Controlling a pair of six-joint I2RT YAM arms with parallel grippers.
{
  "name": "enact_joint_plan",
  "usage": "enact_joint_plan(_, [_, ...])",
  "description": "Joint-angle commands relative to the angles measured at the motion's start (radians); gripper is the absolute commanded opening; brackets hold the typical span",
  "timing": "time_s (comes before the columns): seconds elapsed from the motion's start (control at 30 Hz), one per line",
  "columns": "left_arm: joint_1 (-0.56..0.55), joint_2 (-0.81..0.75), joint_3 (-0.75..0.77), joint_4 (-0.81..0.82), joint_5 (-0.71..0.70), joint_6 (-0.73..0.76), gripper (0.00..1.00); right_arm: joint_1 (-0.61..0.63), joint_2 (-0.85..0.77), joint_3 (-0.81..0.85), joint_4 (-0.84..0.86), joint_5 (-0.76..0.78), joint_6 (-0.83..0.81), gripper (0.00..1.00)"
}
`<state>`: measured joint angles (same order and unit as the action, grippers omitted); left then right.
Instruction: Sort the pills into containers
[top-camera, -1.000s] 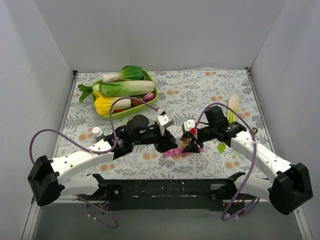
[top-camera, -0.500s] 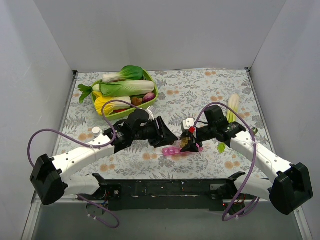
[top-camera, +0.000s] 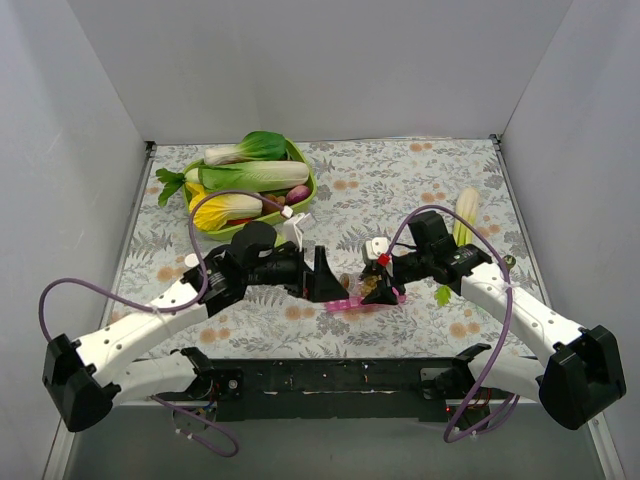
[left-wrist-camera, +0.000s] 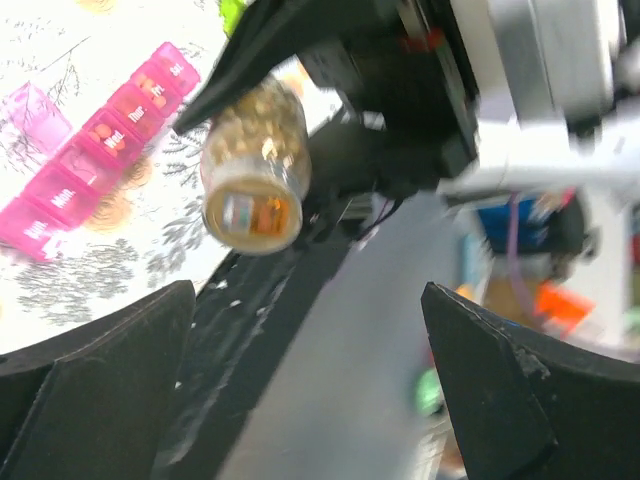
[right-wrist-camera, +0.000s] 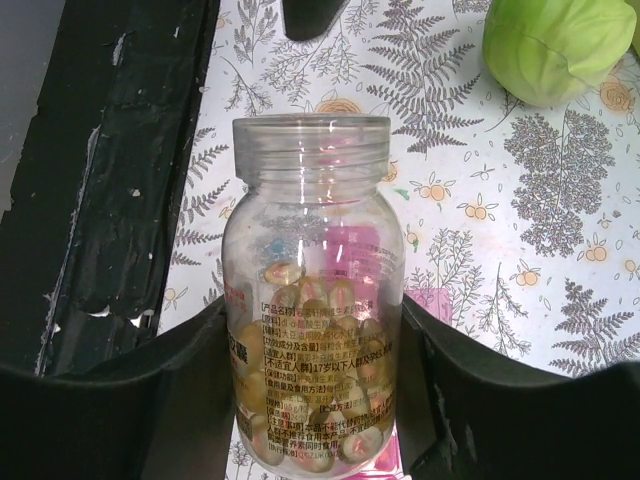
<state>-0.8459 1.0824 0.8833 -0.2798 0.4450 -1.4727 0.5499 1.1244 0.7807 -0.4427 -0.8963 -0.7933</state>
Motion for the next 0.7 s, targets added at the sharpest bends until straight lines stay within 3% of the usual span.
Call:
enact_joint_plan(0.0, [0.001,-0.16,-0.102,-0.061,0.164,0.55,0.98,-0.005,-0.026,-0.004,0.007,-0.065,-0.018,0.01])
enact_joint_plan(0.13, [-0.025,-0.338,-0.259,0.118,0.103,0.941,0.98,-0.005,-0.02,0.0,-0.004,-0.084,-0.032,0.01])
enact_joint_plan(0.23, [-0.025,-0.371,-0.328,0.313,0.041,1.101,0.98,-0.007,-0.018,0.0,-0.01,-0.089,-0.038,0.01])
enact_joint_plan(0.47, [-0.039,-0.138,-0.213,0.412,0.069,1.226,0.98,-0.005,-0.018,-0.001,-0.016,-0.098,-0.046,0.01])
enact_joint_plan(0.67, [-0.071,-0.058,-0.178,0.427,0.072,1.247,0.98,-0.008,-0.026,-0.011,-0.011,-0.099,-0.047,0.01])
